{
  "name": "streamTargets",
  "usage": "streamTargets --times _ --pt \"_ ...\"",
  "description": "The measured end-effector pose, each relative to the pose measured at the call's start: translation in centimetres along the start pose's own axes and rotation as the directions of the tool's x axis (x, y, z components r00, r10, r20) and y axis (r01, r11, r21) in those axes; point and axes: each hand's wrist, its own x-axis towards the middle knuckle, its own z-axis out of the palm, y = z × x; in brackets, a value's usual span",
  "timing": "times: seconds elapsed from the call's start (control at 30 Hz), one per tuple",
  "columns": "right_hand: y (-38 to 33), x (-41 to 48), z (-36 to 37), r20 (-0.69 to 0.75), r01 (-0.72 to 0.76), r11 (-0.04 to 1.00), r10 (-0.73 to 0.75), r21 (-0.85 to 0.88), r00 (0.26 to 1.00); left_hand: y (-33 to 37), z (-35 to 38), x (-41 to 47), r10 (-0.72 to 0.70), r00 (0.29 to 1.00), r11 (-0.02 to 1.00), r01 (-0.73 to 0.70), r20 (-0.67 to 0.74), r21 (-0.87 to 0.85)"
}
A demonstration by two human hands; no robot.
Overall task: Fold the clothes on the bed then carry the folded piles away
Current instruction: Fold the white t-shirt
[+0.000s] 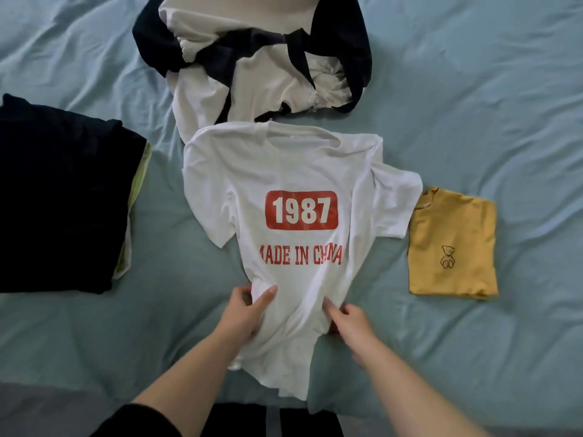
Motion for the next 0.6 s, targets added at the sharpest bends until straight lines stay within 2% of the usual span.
streamTargets --times 0.07,0.17,0.23,0.43,0.6 --pt "1.7 -0.8 1.6 0.065 -0.021 0.996 0.016 0.081 0.998 -0.6 0.1 -0.3 -0.028 0.998 0.999 0.03 0.048 -0.037" --pt "2.3 -1.5 2.3 0.119 -0.014 0.995 0.002 0.103 0.993 -0.9 -0.8 -0.6 -0.078 0.977 0.997 0.075 0.196 0.024" --pt "2.4 -1.8 2.1 0.122 -0.016 0.993 0.002 0.117 0.993 -1.0 -1.8 -0.8 -0.064 0.966 0.997 0.051 0.25 0.058" --pt "4.8 -3.8 0.4 -0.126 0.004 0.966 0.03 0.26 0.992 -1.4 -5.1 -1.9 0.034 0.988 0.998 -0.026 0.153 -0.054" --pt "6.0 -6.4 -1.4 -0.053 -0.019 0.982 0.029 0.186 0.998 -3.5 -9.2 -2.8 0.065 0.992 0.994 -0.073 0.105 0.08"
